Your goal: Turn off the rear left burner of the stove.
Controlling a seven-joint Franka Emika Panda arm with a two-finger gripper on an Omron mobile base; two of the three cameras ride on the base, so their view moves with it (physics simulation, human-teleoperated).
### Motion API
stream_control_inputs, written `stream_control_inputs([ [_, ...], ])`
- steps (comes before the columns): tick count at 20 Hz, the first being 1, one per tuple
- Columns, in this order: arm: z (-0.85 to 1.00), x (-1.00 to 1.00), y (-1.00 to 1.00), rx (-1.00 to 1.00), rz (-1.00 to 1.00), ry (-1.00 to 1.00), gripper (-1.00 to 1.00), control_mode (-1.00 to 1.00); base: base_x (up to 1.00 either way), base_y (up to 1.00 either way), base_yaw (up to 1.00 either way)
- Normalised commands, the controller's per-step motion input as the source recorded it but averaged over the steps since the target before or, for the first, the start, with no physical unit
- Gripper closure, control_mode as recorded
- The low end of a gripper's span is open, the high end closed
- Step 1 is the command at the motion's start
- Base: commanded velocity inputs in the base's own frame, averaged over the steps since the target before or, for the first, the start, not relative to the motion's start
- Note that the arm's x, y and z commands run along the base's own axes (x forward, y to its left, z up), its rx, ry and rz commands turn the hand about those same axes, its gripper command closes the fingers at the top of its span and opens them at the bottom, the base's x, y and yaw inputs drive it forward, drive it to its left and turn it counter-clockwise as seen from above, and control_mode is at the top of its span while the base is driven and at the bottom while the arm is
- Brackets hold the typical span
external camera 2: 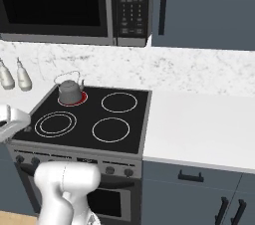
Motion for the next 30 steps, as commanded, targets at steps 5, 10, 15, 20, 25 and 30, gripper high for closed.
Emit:
stream_control_inputs([
  [5, -0.96, -0.21, 1.00, -0.32, 0.23, -0.03, -1.00, -1.00, 0.00, 0.00, 0.00],
  [10, -0.99, -0.03, 0.91, -0.27, 0.25, -0.11, -1.00, -1.00, 0.00, 0.00, 0.00],
  [15, -0.70, 0.16, 0.05, -0.02, 0.00, -0.37, -1.00, -1.00, 0.00, 0.00, 0.00],
  [20, -0.48, 0.18, 0.21, 0.07, -0.10, -0.35, -1.00, -1.00, 0.00, 0.00, 0.00],
  [25, -0.32, 0.18, 0.33, 0.14, -0.08, -0.28, -1.00, -1.00, 0.00, 0.00, 0.00],
  [30, -0.08, 0.02, 0.05, 0.10, 0.00, -0.19, -1.00, -1.00, 0.00, 0.00, 0.00],
])
